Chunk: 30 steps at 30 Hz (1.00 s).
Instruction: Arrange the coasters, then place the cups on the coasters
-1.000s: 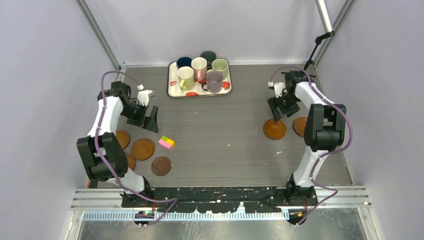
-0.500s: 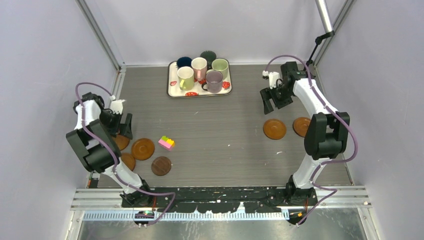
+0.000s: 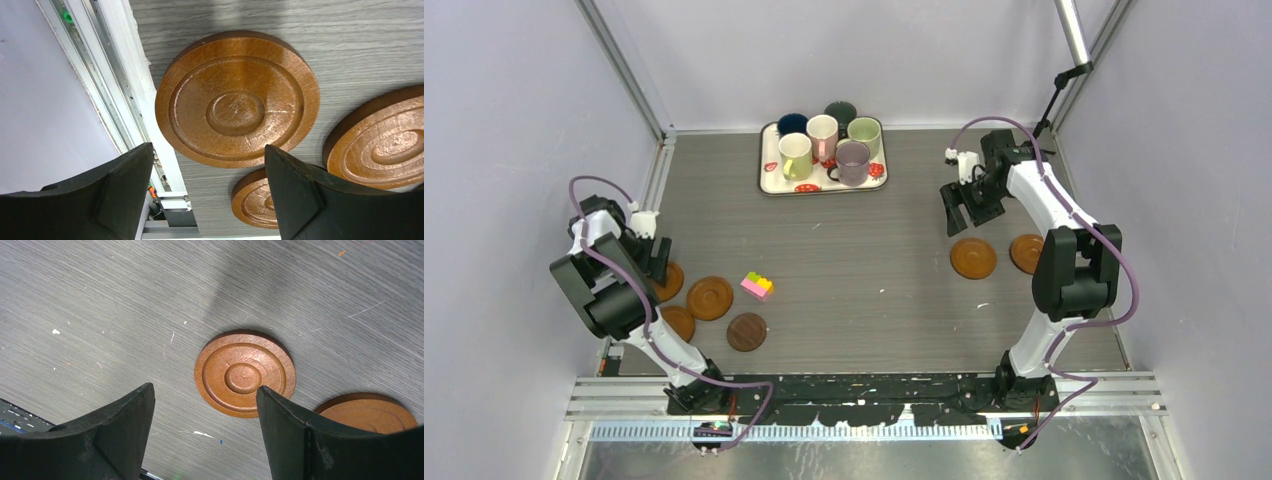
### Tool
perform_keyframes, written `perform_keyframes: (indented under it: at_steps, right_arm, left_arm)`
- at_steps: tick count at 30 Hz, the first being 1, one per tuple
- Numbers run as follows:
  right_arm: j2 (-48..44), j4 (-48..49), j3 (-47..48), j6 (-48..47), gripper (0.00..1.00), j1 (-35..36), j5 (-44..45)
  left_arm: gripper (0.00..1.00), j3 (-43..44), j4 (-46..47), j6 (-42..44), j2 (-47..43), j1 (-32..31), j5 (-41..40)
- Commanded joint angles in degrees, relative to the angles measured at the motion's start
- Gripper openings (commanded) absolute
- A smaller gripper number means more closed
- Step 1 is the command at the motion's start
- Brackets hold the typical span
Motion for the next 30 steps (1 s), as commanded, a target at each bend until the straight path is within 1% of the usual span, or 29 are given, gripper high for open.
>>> perform_keyframes:
  at_steps: [1, 6, 12, 15, 17, 22, 24, 26, 30]
  right_arm:
    - [-3.2, 0.0, 0.0, 0.5, 0.79, -0.1, -1.1]
    - [-3.1, 0.0, -0.1, 0.6, 0.79, -0.1, -1.3]
    - [-3.3, 0.1, -0.6, 0.2, 0.78, -0.1, -0.9]
    - [-3.3, 0.3, -0.9, 0.1, 0.79, -0.1, -0.8]
    - [-3.1, 0.3, -0.9, 0.1, 0.78, -0.1, -0.9]
    - [-3.3, 0.4, -0.9, -0.1, 0.78, -0.1, -0.9]
    - [-3.3, 0.3, -0.9, -0.2, 0.78, -0.1, -0.9]
    - [-3.2, 0.4, -0.7, -0.2, 0.78, -0.1, -0.9]
    - [-2.7, 0.6, -0.2, 0.3, 0.78, -0.1, -1.2]
  left_arm:
    - [0.83, -0.9, 3.8, -0.6, 1.0, 1.2, -1.7]
    - [0.81, -0.4, 4.5, -1.1, 3.2, 1.3, -0.7]
    - [0.75, 1.5, 5.3, -2.1, 5.7, 1.3, 0.4]
    - [0.66, 3.0, 5.4, -3.1, 6.8, 1.4, 1.3]
    - [0.63, 4.5, 5.3, -3.7, 7.9, 1.3, 1.7]
    - [0.61, 7.0, 4.5, -4.1, 10.8, 0.9, 1.9]
    - [0.59, 6.9, 4.8, -4.2, 11.0, 0.2, 1.9]
    - [0.55, 6.7, 5.2, -4.7, 10.6, -1.1, 1.8]
    - [0.47, 7.1, 6.0, -7.1, 9.7, -6.1, 0.4]
